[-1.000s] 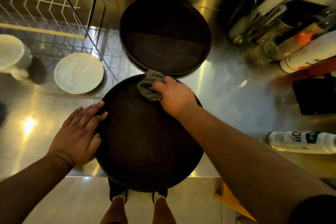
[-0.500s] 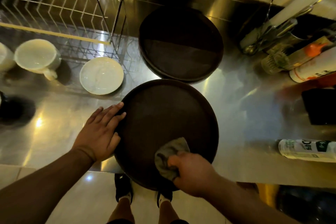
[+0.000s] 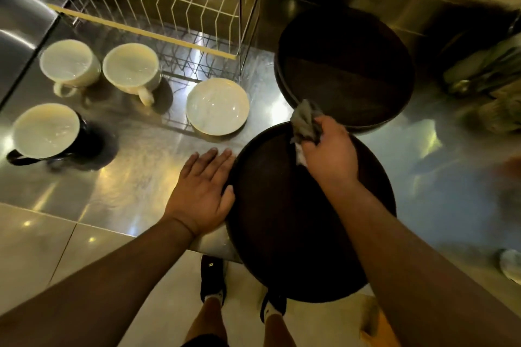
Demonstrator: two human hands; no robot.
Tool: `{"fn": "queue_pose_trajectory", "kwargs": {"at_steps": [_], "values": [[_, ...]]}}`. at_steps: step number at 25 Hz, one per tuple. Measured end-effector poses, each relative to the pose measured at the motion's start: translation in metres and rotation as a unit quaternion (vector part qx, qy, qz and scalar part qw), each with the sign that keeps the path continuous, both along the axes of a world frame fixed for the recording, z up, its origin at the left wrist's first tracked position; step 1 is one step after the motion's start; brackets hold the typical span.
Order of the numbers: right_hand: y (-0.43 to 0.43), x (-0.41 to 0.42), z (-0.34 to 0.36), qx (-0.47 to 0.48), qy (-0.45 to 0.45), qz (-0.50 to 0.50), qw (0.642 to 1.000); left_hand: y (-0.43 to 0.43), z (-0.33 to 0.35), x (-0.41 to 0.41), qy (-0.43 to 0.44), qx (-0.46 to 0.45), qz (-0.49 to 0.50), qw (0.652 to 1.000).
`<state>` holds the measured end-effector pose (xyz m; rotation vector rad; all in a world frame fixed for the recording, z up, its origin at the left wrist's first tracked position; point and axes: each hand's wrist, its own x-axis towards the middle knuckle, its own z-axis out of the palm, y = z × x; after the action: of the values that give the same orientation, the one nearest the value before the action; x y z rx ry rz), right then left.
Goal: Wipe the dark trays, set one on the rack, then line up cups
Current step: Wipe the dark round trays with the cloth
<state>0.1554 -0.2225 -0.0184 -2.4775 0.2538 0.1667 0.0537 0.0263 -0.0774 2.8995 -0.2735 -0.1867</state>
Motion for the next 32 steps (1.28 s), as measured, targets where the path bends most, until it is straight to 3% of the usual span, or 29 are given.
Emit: {"fn": "queue_pose_trajectory", "kwargs": {"at_steps": [3,6,10,13,16,18,20,24,29,32], "values": [[0.041,-0.001,-0.017,-0.064,0.029,0.066,0.995,-0.001,-0.001,0.001,-0.007,0.011,-0.01,1.0],[0.074,-0.036,-0.021,-0.031,0.055,0.248,0.967,0.001,-0.001,0.002,-0.01,0.016,-0.023,1.0],[0.068,-0.069,-0.015,-0.025,0.061,0.362,0.93,0.001,0.002,0.001,0.013,0.007,-0.027,1.0],[0.049,-0.085,-0.003,-0.07,0.097,0.449,0.885,0.001,0.004,0.001,0.021,0.014,-0.021,0.999],[0.036,-0.118,0.005,-0.144,0.137,0.543,0.816,0.003,0.006,0.001,0.021,0.022,-0.022,0.999],[0.02,-0.139,0.009,-0.165,0.186,0.559,0.791,0.003,0.006,0.0,0.027,0.02,-0.021,0.999],[-0.007,-0.154,0.016,-0.188,0.241,0.524,0.795,0.004,0.005,0.0,0.036,0.013,-0.021,0.999],[-0.063,-0.169,0.029,-0.208,0.313,0.386,0.843,0.006,0.008,-0.002,0.044,-0.001,-0.025,0.999],[-0.11,-0.156,0.038,-0.237,0.292,0.192,0.907,0.002,0.011,-0.001,0.05,-0.004,-0.019,0.999],[-0.141,-0.148,0.048,-0.142,0.27,0.056,0.951,-0.002,0.014,-0.003,0.067,-0.001,-0.011,0.998]]}}
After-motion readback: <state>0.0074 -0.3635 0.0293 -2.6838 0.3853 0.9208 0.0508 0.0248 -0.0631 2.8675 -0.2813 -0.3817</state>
